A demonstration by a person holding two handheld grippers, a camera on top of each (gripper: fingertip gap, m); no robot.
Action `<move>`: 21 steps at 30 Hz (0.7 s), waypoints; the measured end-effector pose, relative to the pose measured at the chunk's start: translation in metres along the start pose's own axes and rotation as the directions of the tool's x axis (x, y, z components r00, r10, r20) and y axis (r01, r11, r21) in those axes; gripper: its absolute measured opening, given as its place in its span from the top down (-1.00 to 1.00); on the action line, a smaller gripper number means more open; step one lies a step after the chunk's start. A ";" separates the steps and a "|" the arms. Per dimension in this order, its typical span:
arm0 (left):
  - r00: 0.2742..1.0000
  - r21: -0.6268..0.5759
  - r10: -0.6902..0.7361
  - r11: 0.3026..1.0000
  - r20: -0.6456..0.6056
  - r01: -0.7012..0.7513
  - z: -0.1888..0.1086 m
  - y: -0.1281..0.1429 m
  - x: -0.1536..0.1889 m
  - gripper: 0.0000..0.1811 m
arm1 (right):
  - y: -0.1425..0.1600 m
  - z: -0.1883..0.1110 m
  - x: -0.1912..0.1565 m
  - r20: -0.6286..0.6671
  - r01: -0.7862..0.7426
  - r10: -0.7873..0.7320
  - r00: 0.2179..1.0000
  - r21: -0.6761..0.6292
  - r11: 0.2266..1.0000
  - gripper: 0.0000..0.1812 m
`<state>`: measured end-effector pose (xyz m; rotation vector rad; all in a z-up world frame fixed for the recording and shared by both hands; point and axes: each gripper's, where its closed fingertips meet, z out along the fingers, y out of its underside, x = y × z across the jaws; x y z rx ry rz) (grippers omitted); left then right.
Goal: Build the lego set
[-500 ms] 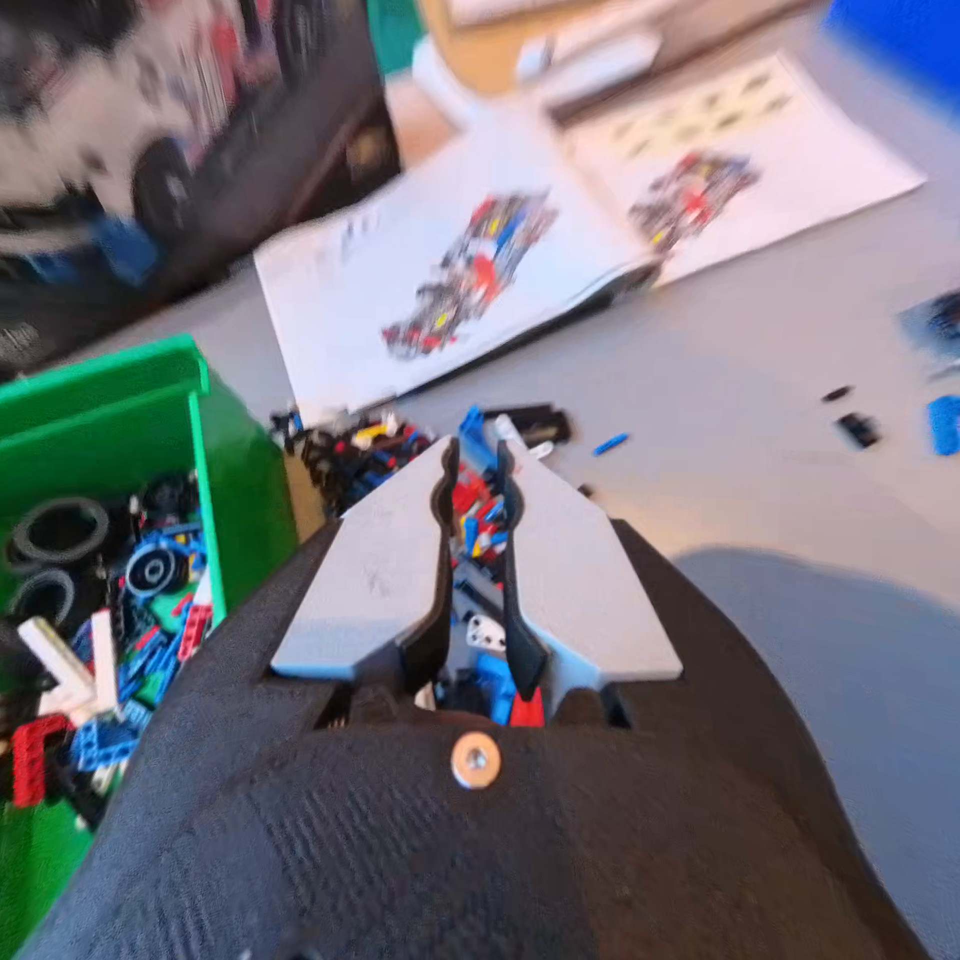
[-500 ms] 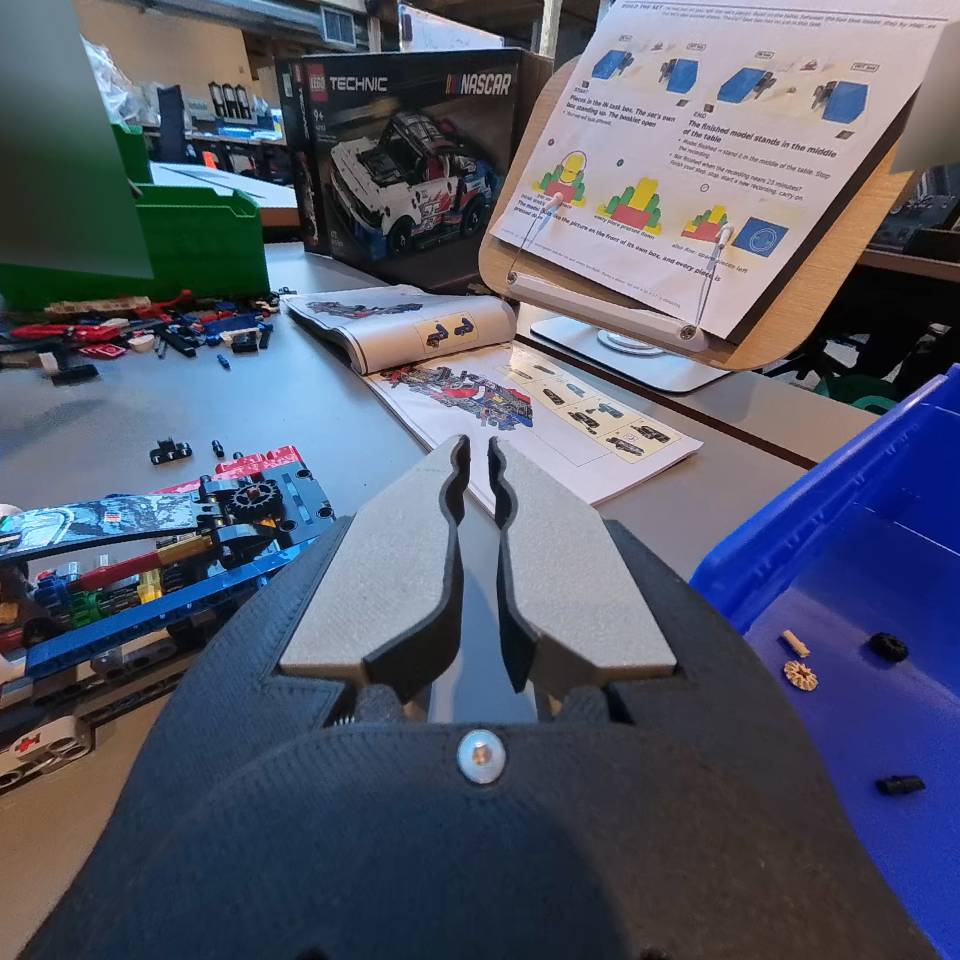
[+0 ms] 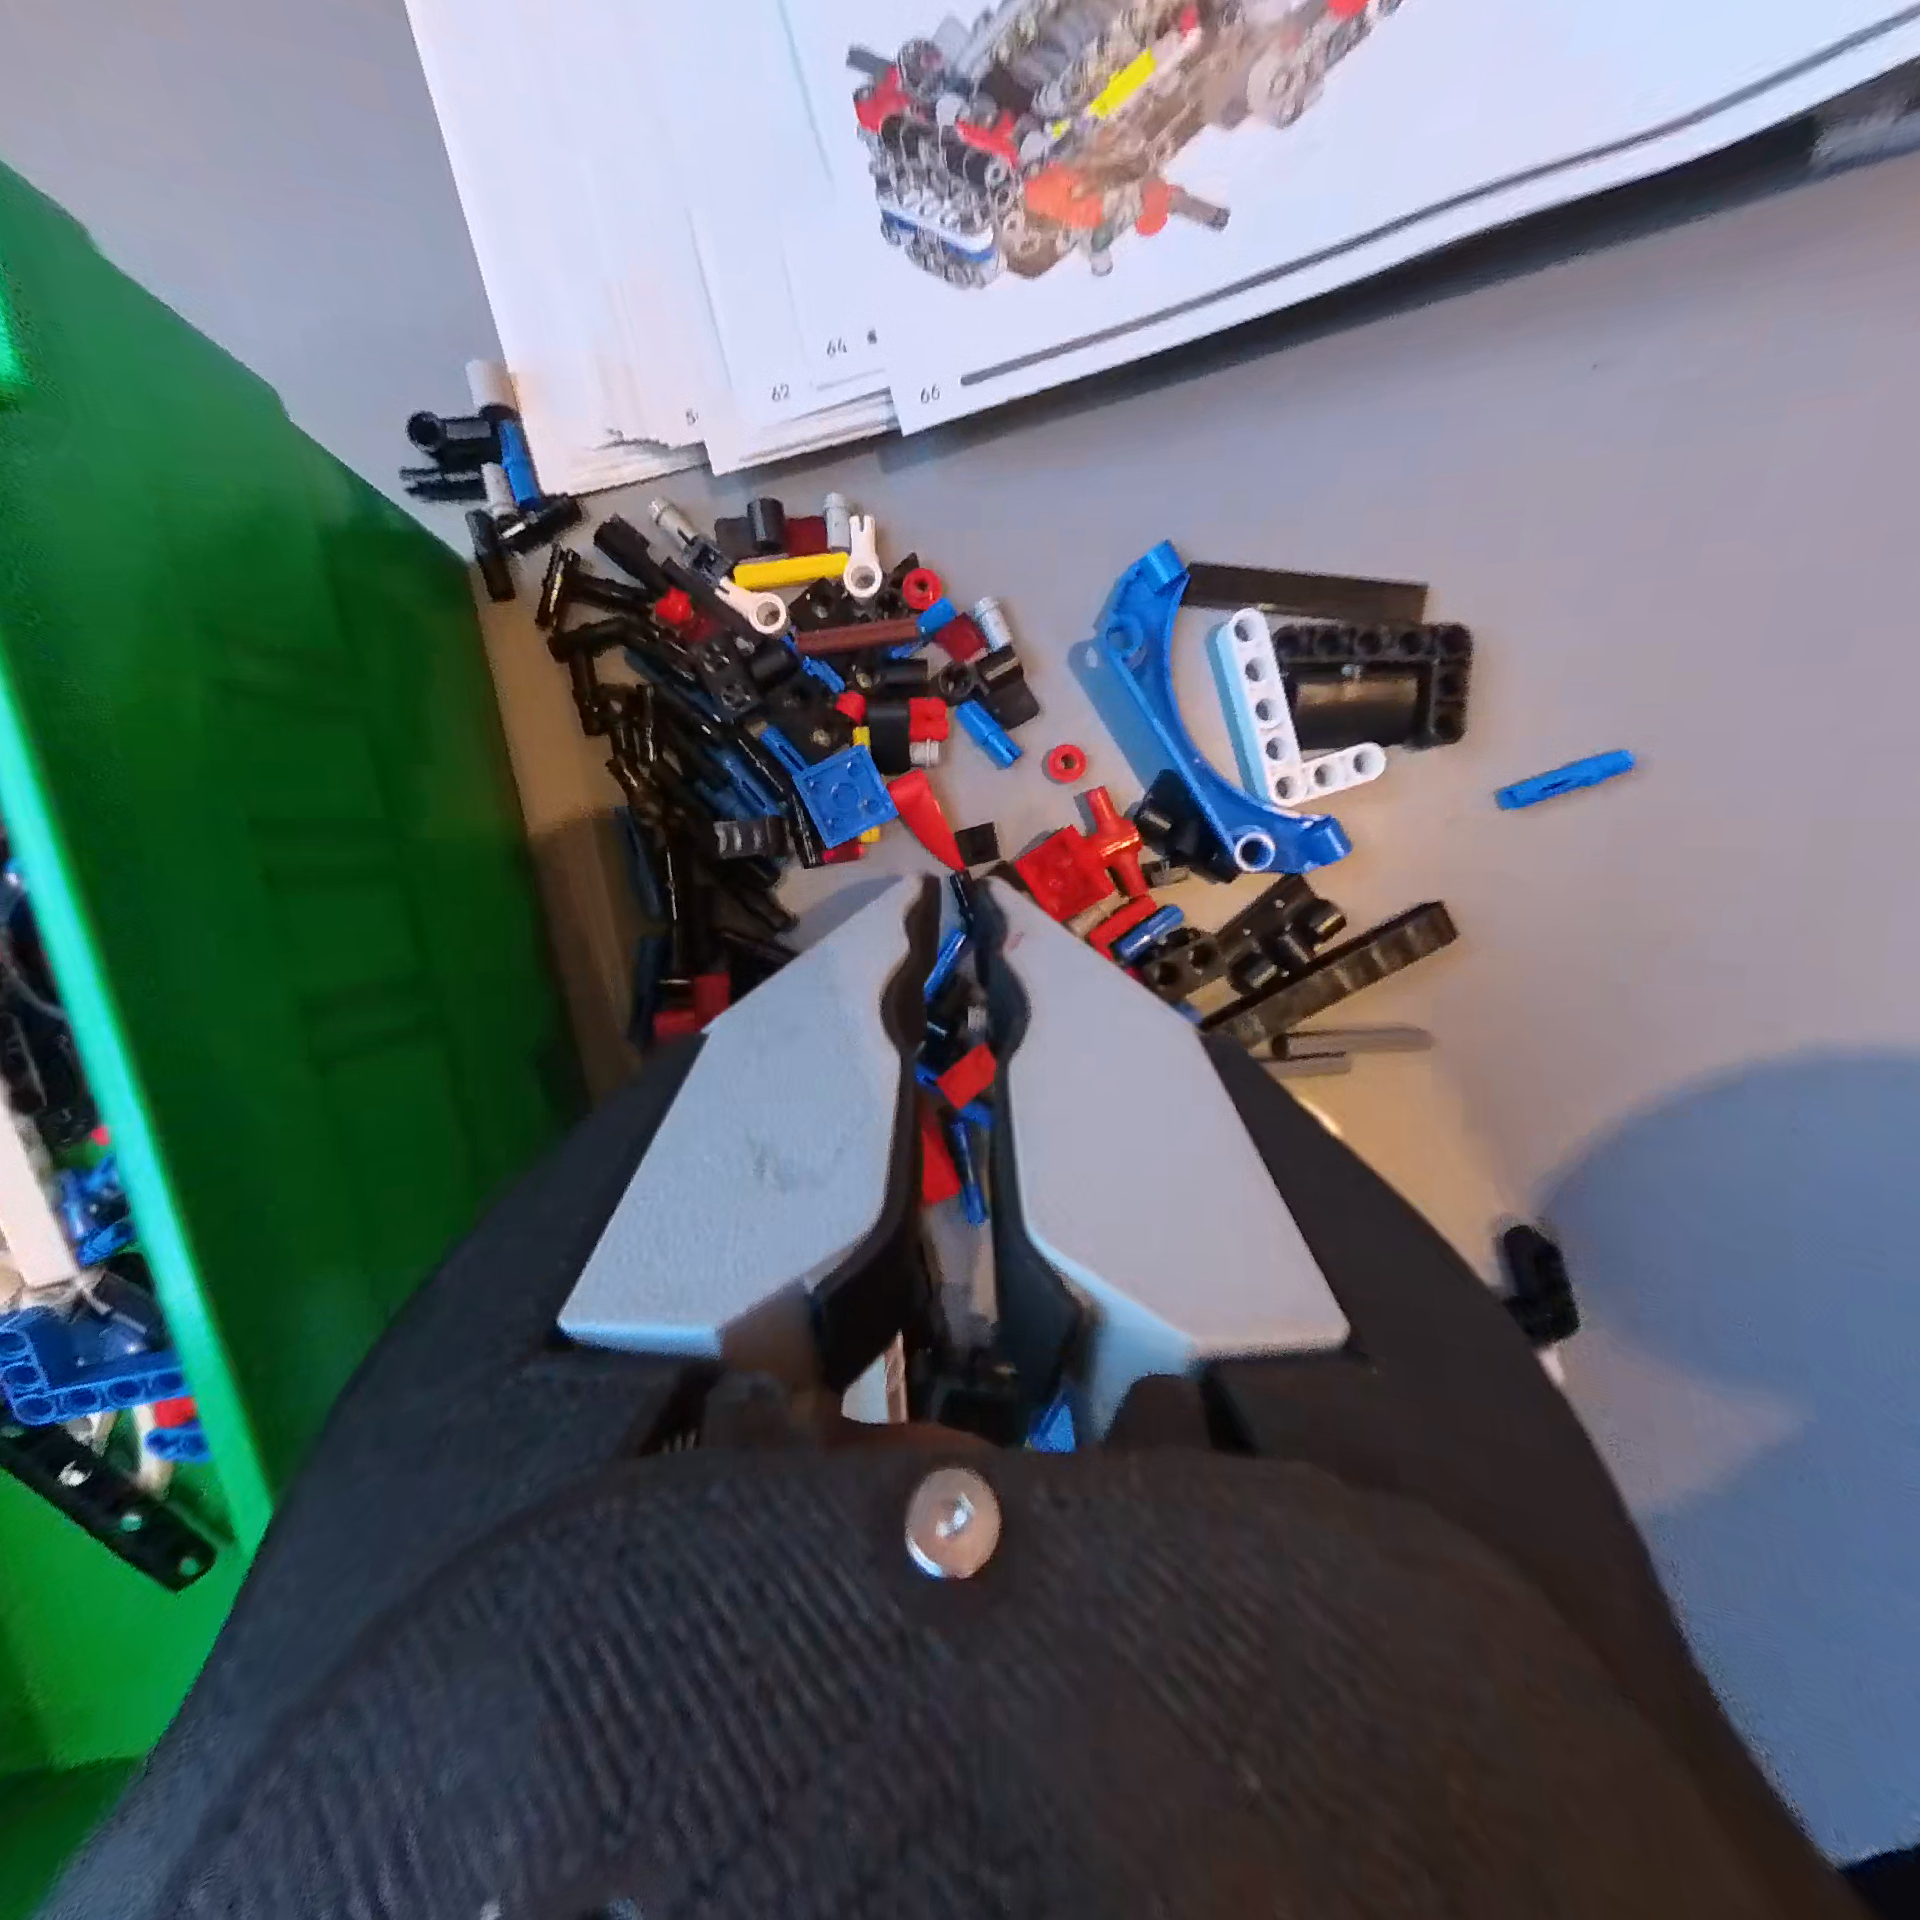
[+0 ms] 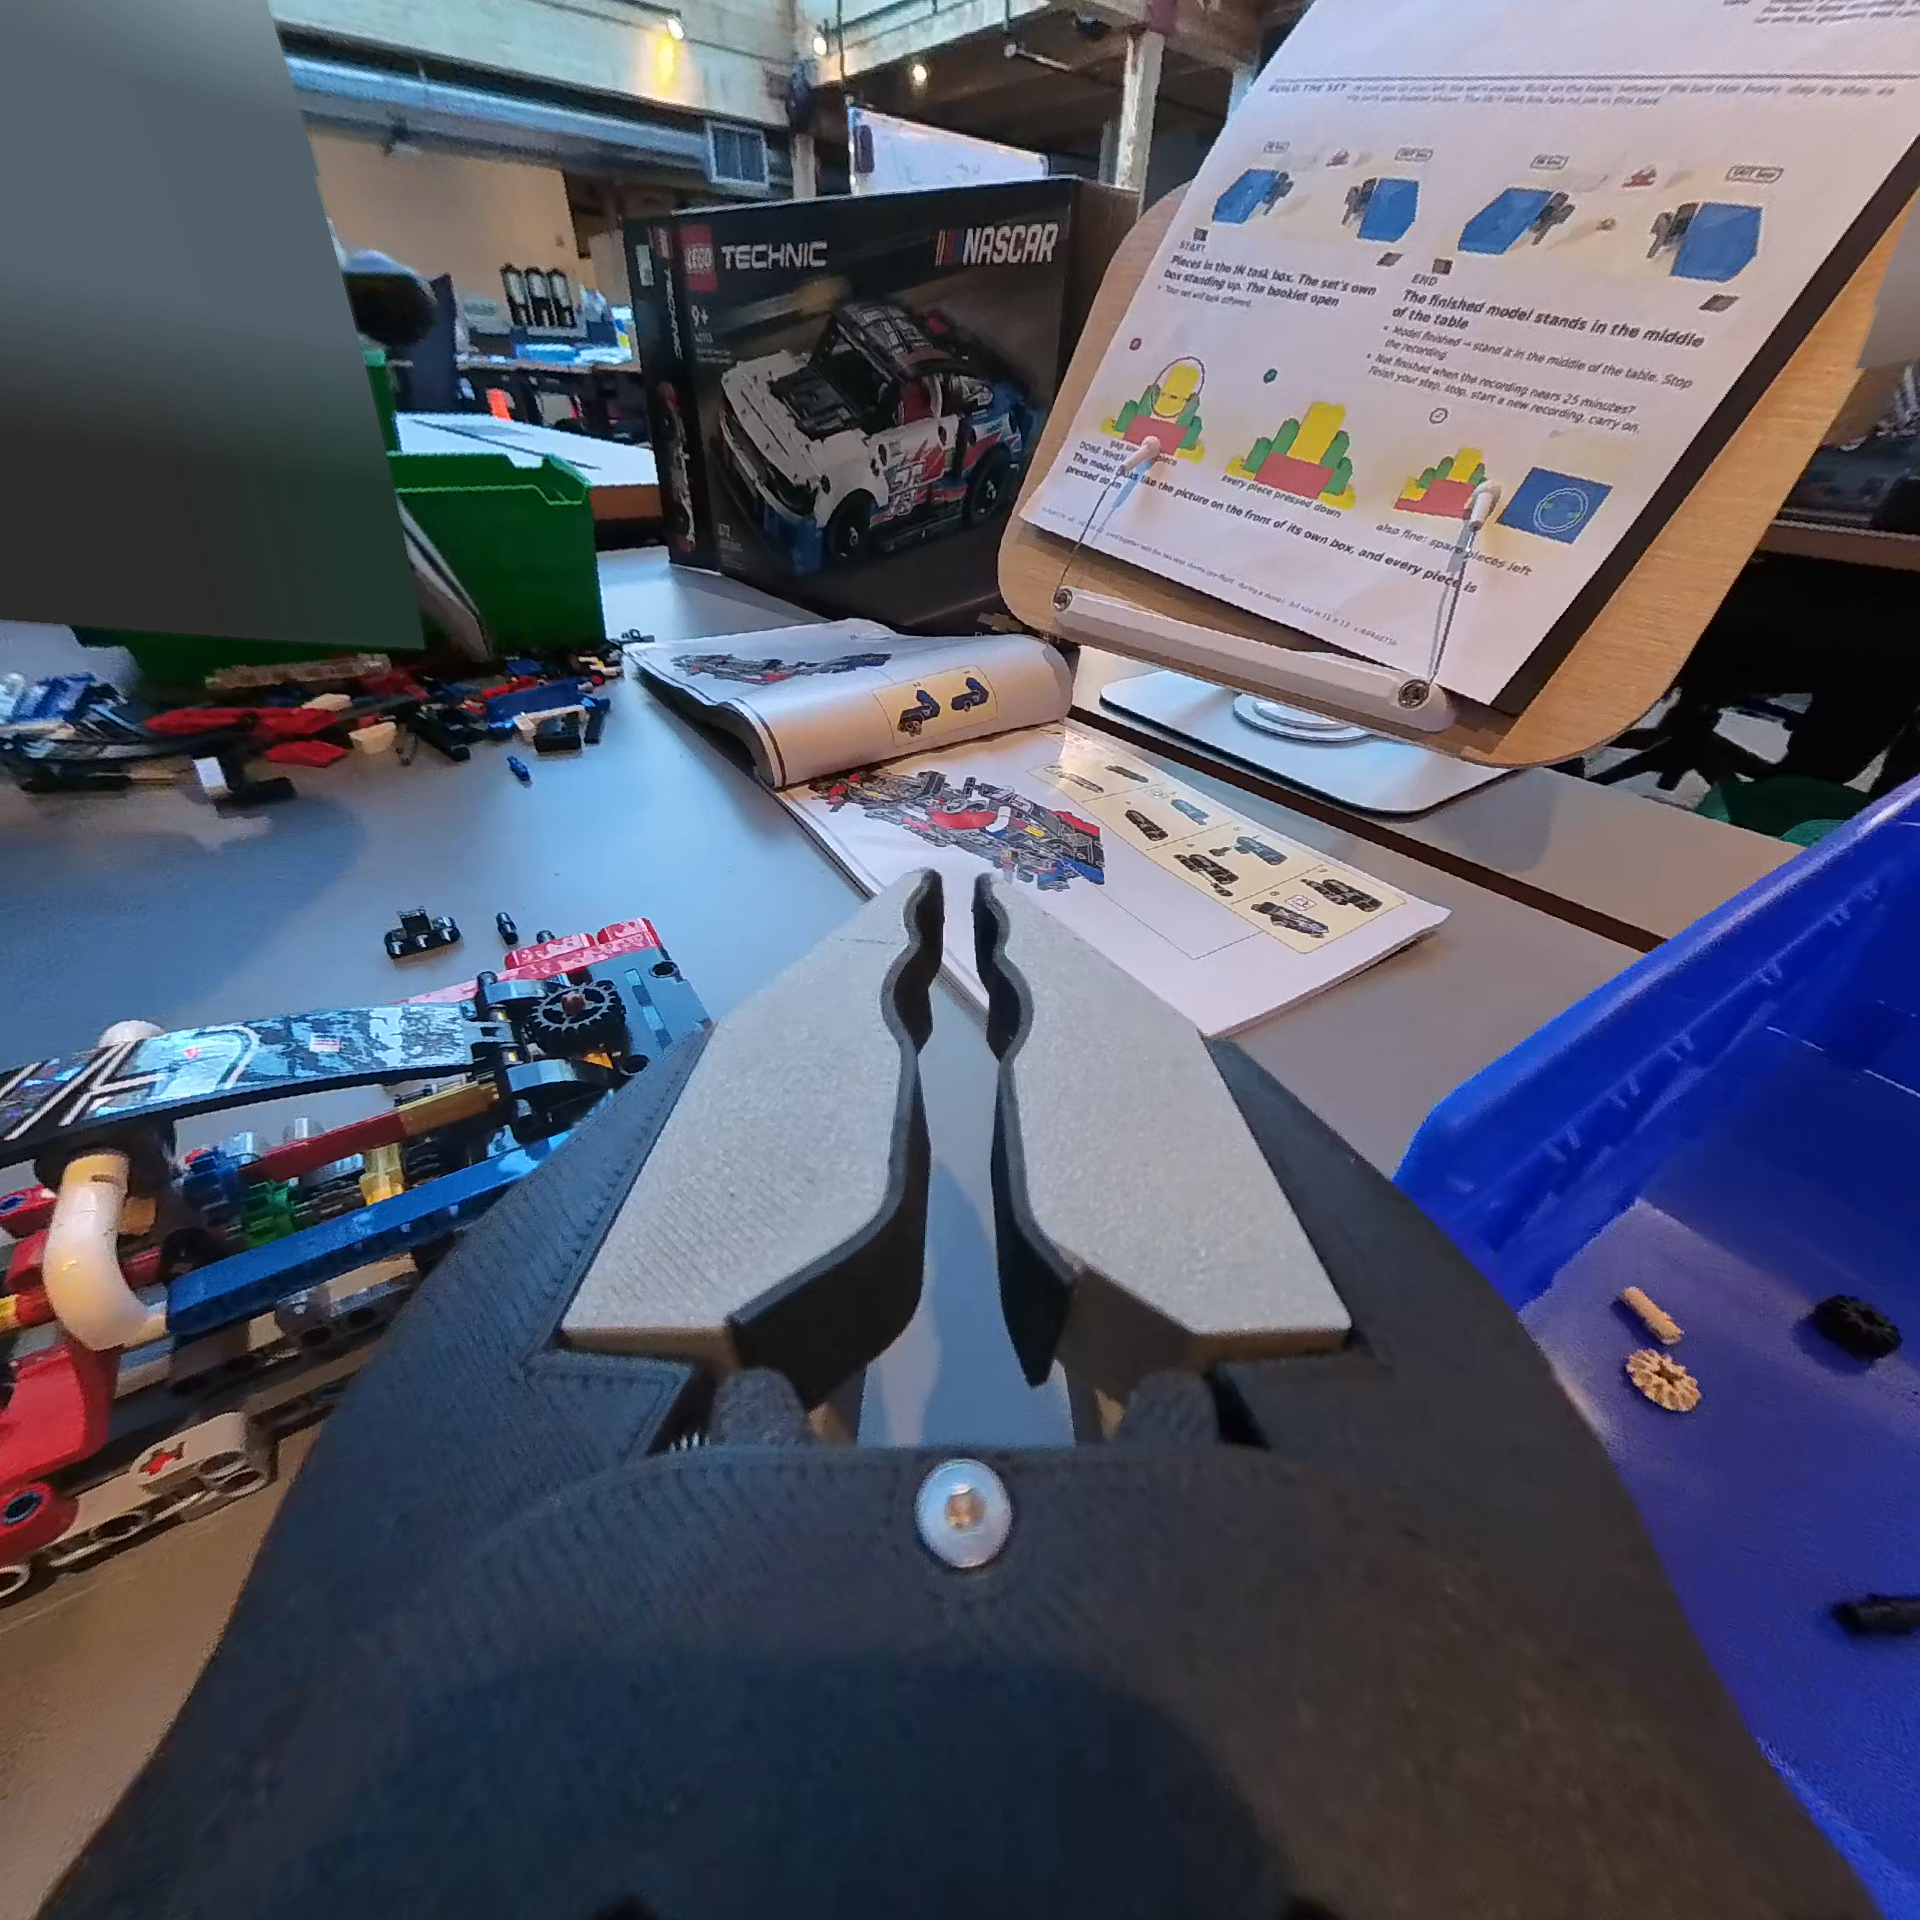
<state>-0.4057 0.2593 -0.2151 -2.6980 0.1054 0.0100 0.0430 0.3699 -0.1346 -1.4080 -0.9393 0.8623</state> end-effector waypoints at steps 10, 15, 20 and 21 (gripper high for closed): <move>1.000 -0.056 -0.005 0.998 -0.029 0.003 0.014 0.013 0.004 0.96 | -0.004 -0.003 -0.001 0.022 -0.052 0.052 0.998 0.027 0.998 0.98; 1.000 -0.070 0.022 0.997 0.007 -0.021 0.012 0.014 -0.002 0.96 | -0.004 -0.002 -0.002 0.023 -0.047 0.047 0.999 0.023 0.999 0.98; 0.994 0.002 0.076 0.997 0.074 -0.076 -0.020 -0.001 -0.001 0.97 | -0.004 -0.002 -0.001 0.021 -0.054 0.053 0.998 0.025 0.998 0.98; 0.994 0.014 0.083 0.996 0.065 -0.084 -0.026 -0.005 0.005 0.97 | -0.004 -0.002 -0.002 0.024 -0.057 0.056 0.998 0.028 0.998 0.98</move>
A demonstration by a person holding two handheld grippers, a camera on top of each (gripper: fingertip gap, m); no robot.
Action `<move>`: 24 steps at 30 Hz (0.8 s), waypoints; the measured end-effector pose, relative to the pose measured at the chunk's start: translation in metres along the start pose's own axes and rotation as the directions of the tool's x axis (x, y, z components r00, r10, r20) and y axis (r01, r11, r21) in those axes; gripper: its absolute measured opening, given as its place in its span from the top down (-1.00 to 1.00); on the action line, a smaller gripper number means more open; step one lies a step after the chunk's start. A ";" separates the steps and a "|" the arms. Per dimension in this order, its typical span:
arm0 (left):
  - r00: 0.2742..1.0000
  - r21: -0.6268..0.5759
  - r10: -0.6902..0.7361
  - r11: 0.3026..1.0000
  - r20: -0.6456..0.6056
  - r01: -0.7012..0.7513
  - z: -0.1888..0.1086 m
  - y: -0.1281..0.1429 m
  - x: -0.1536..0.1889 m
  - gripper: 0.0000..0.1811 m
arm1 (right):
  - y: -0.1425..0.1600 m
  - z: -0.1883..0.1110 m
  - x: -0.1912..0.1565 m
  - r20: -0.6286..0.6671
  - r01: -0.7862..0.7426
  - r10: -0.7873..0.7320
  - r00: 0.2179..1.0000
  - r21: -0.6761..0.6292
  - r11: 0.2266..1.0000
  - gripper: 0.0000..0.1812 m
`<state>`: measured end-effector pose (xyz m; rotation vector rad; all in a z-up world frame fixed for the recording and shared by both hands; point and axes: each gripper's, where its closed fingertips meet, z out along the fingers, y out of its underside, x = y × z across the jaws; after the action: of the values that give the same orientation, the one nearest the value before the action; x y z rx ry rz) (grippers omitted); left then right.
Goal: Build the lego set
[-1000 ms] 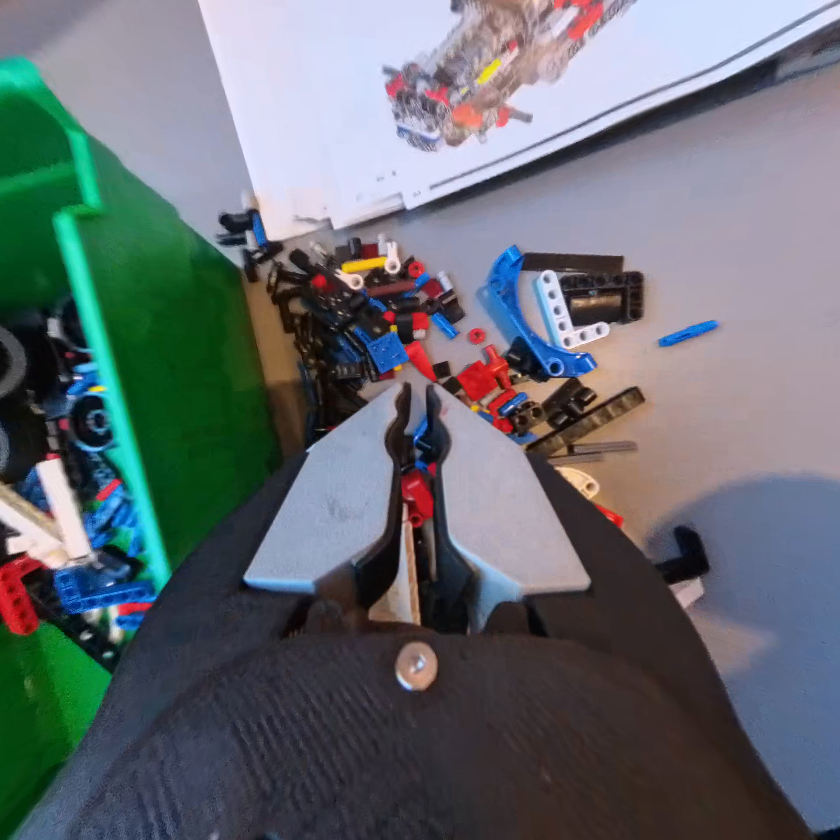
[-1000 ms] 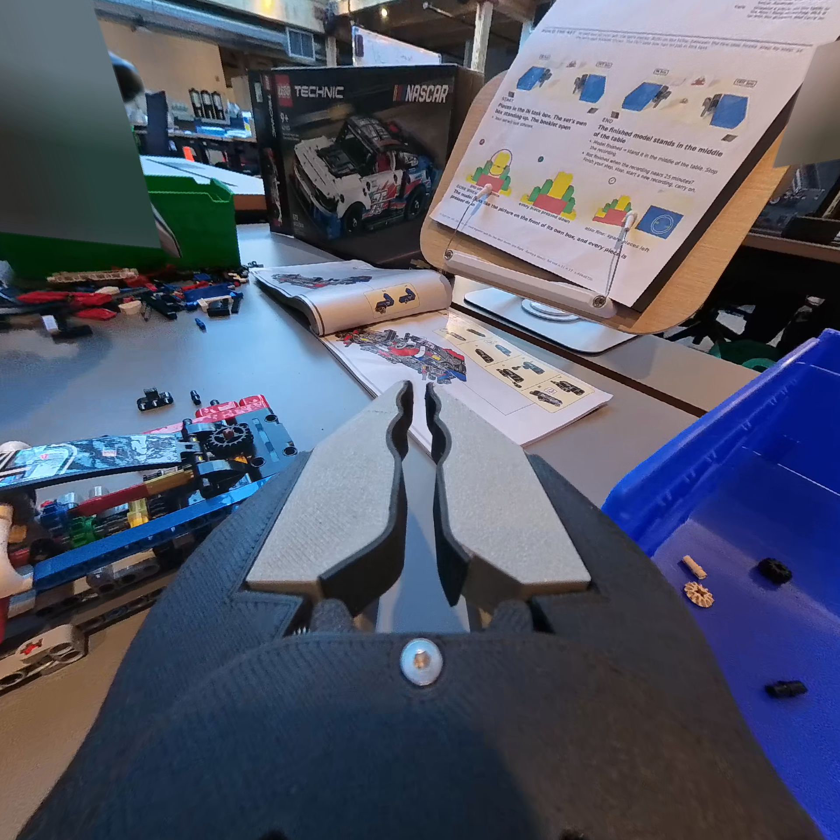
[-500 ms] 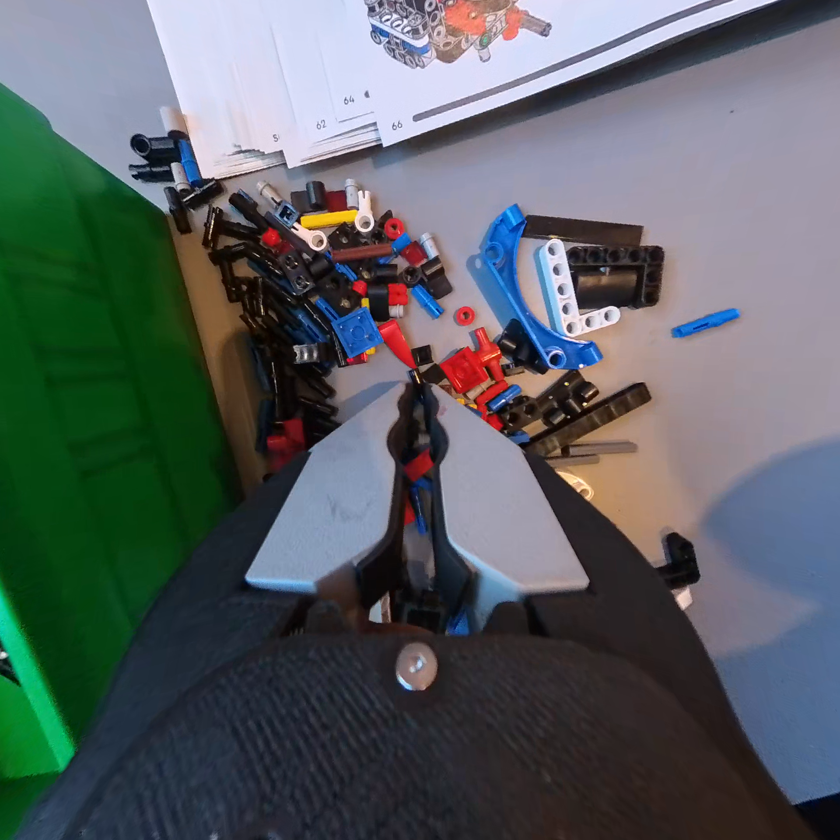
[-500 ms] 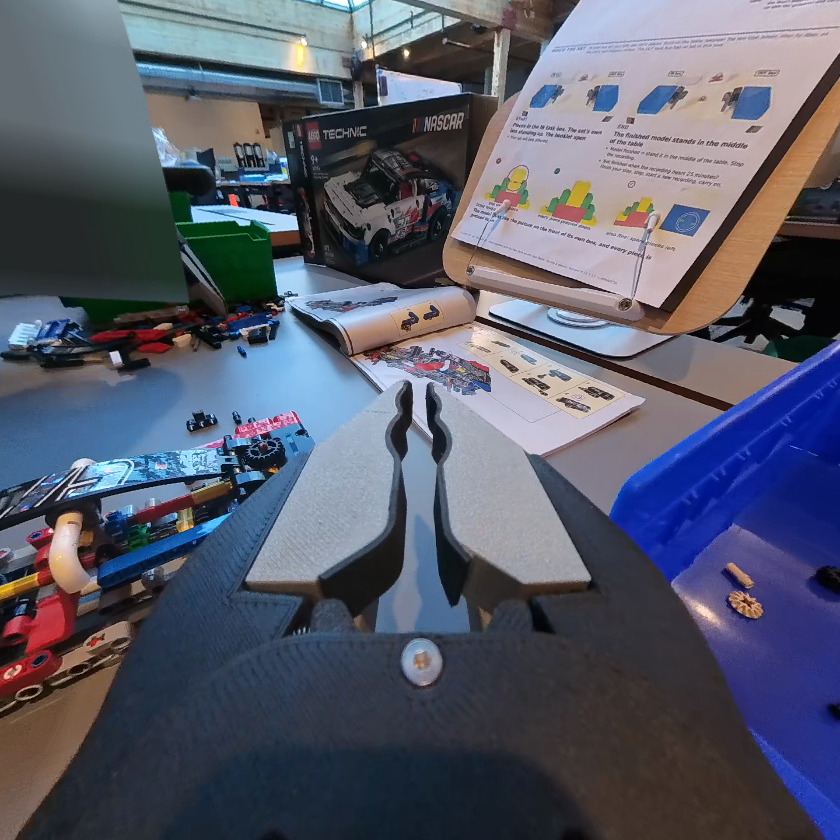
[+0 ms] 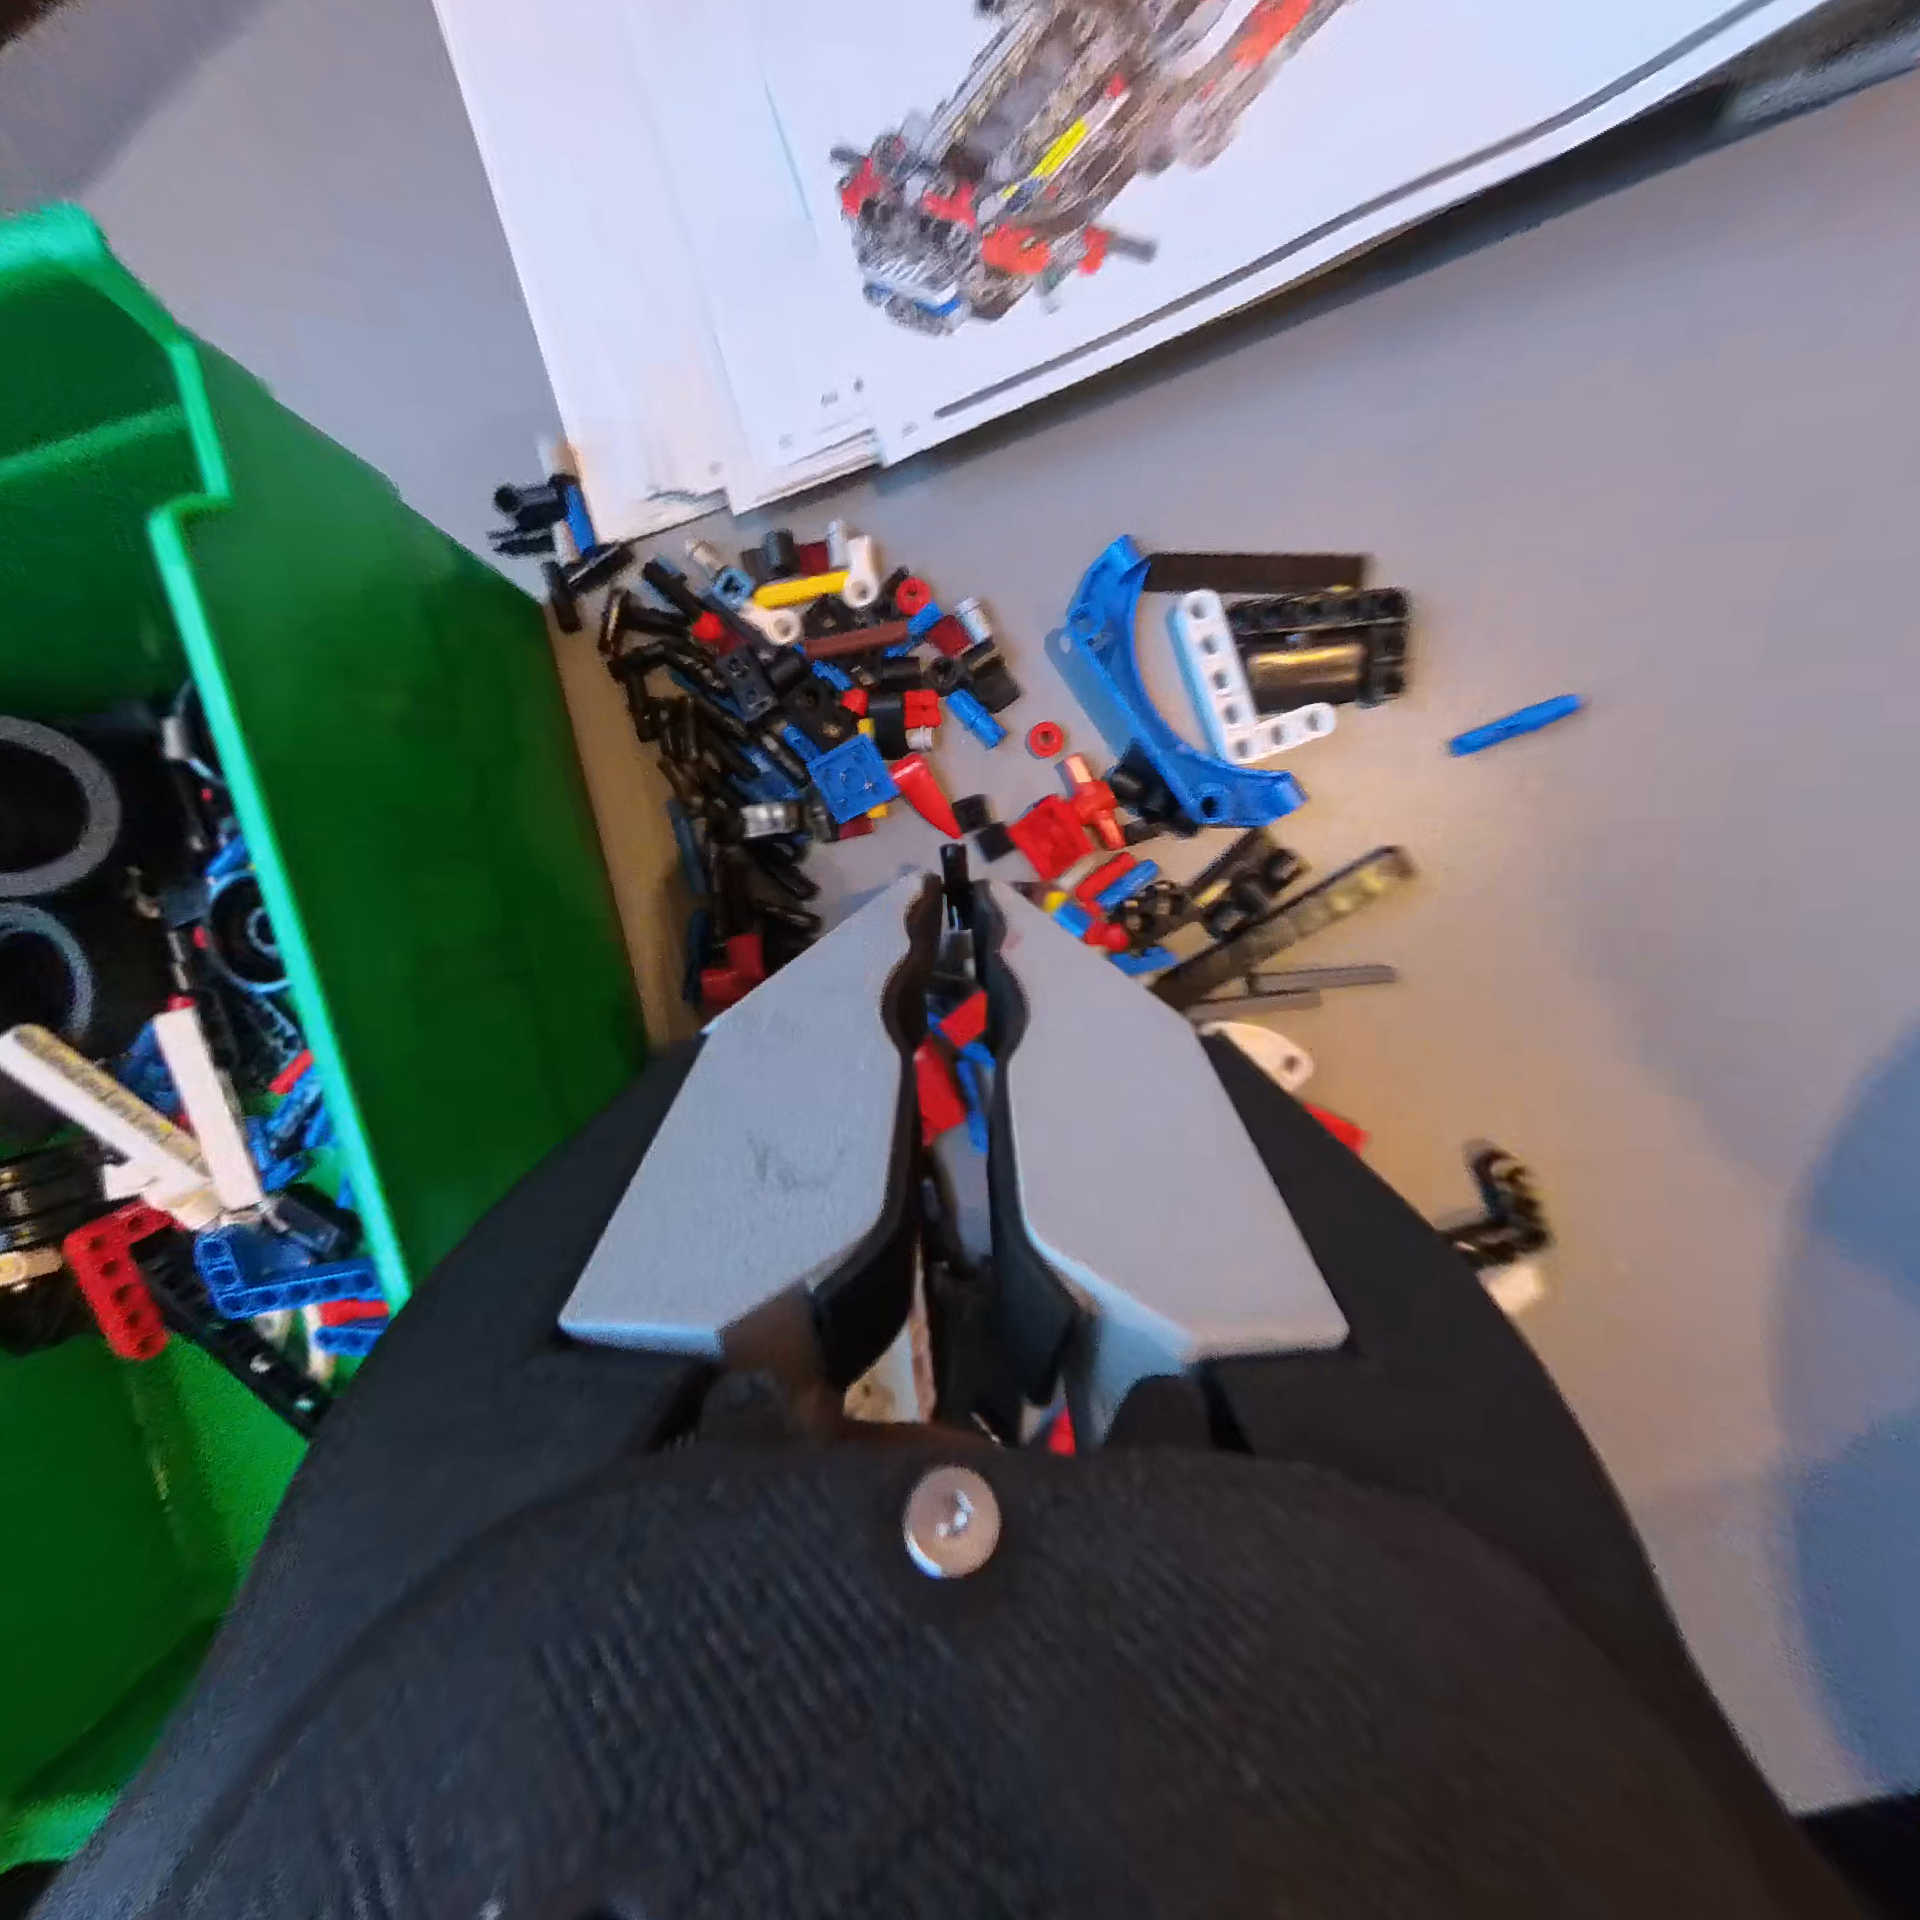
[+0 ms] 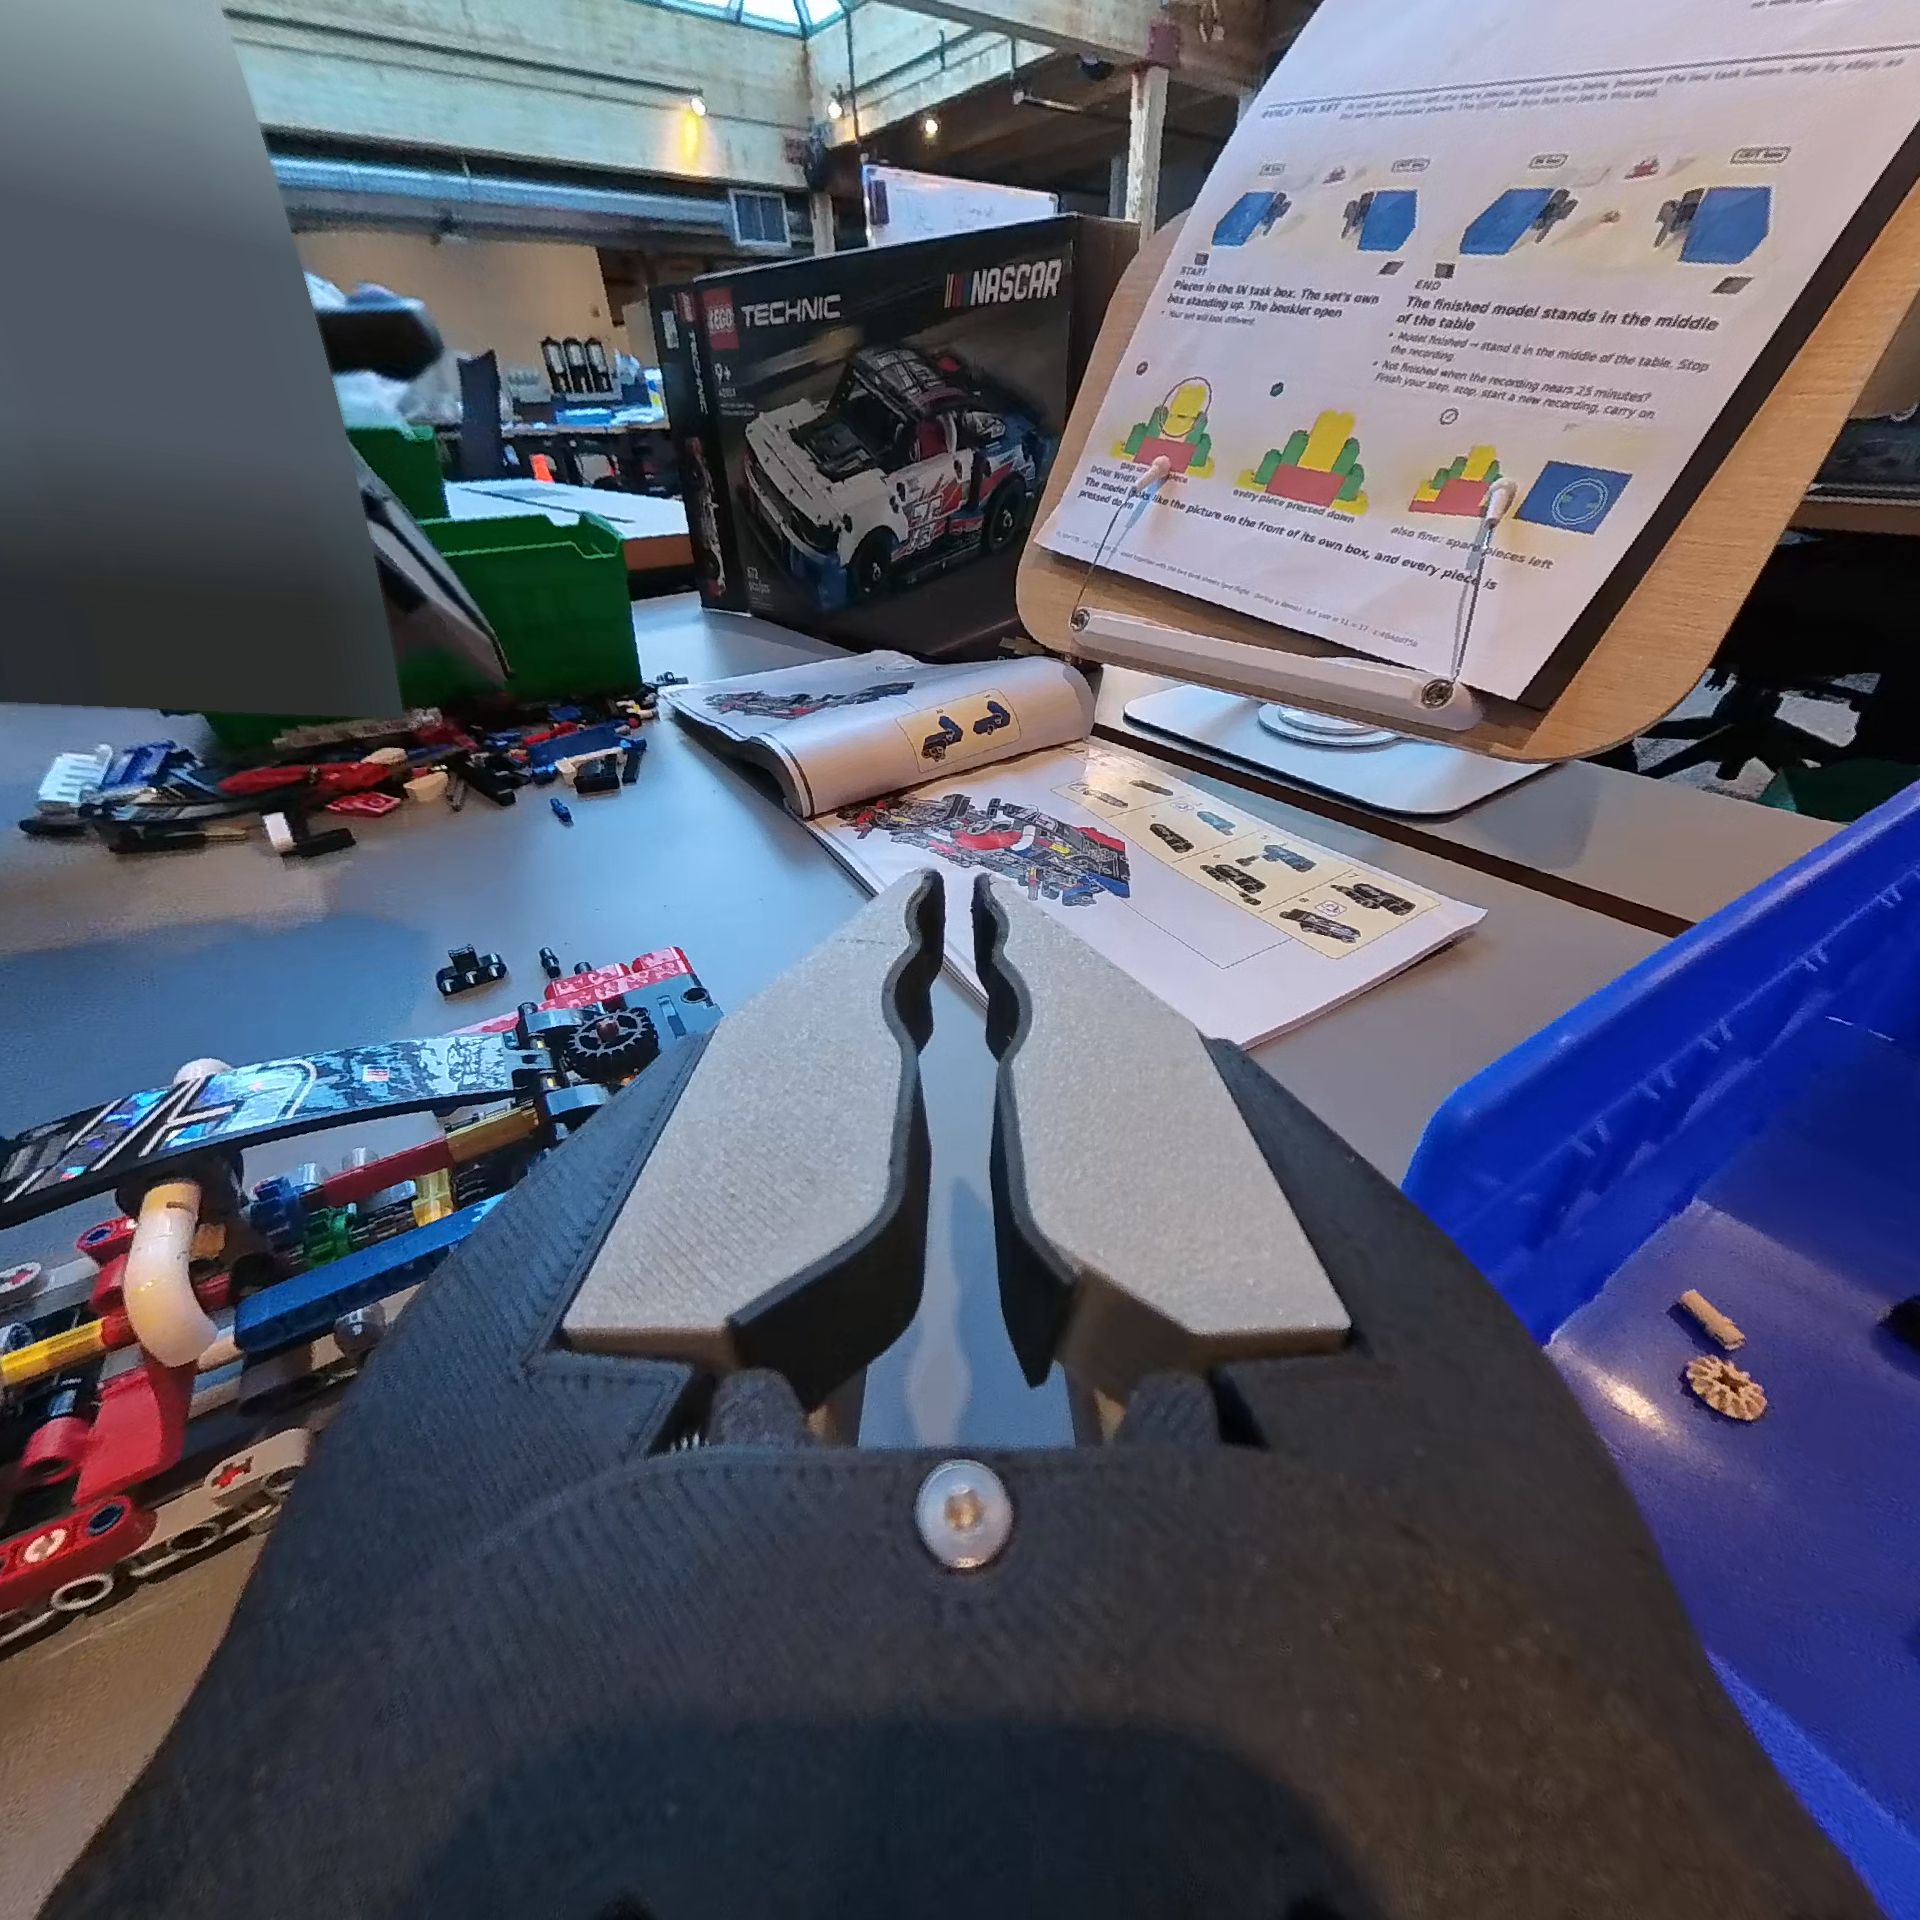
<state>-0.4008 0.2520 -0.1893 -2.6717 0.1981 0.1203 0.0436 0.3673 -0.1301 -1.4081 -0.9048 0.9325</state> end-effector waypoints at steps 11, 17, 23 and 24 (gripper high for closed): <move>0.853 0.085 0.313 0.948 -0.417 -0.307 0.015 -0.016 0.239 0.97 | 0.003 0.008 -0.011 0.044 0.006 -0.005 0.999 -0.030 1.000 0.99; 0.863 0.107 0.309 0.951 -0.400 -0.291 0.022 -0.018 0.250 0.97 | 0.001 0.006 -0.008 0.036 -0.015 0.016 0.999 -0.025 1.000 0.98; 0.850 0.109 0.292 0.956 -0.439 -0.273 0.024 -0.014 0.258 0.85 | 0.004 0.008 -0.011 0.044 -0.015 0.016 0.999 -0.042 0.999 0.99; 0.853 0.126 0.280 0.960 -0.440 -0.250 0.022 -0.016 0.257 0.82 | 0.004 0.008 -0.011 0.045 -0.015 0.017 0.999 -0.043 0.999 0.99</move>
<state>-0.1459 0.2458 -0.2322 -2.5516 0.7093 -0.4281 0.0316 0.3598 -0.1342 -1.4375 -0.9532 0.9653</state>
